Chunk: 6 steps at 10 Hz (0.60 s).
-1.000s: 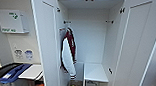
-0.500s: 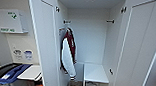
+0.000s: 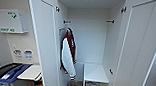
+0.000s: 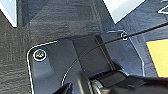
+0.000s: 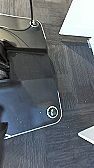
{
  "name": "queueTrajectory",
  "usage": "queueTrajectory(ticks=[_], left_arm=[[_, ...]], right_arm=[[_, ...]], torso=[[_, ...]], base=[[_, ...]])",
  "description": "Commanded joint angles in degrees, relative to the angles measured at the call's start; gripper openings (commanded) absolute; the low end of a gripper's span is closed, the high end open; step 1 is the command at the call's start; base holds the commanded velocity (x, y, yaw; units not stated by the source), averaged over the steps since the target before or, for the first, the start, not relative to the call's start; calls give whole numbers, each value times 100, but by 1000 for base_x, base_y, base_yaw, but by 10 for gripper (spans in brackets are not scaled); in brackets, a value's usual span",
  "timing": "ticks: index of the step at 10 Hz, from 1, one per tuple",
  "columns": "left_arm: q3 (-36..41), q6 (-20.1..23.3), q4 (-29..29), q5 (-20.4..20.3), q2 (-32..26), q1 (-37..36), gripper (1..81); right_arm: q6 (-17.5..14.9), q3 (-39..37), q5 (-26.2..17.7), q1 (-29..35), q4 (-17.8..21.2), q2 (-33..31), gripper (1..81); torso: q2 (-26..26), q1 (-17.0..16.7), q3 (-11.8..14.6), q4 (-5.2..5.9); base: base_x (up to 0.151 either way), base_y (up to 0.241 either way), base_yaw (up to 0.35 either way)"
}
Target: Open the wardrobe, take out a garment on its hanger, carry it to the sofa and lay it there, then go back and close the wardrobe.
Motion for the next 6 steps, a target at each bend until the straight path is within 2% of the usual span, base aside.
queueTrajectory(ticks=[1,6], left_arm=[[1,-64,-911,-771,-515,-433,811],[1,-64,-1967,-1061,-1528,-652,811]], right_arm=[[24,36,-182,510,532,-234,811],[24,142,-76,1010,1386,-1246,811]], torso=[[0,0,0,0],[0,0,0,0]], base=[[0,0,0],[0,0,0]])
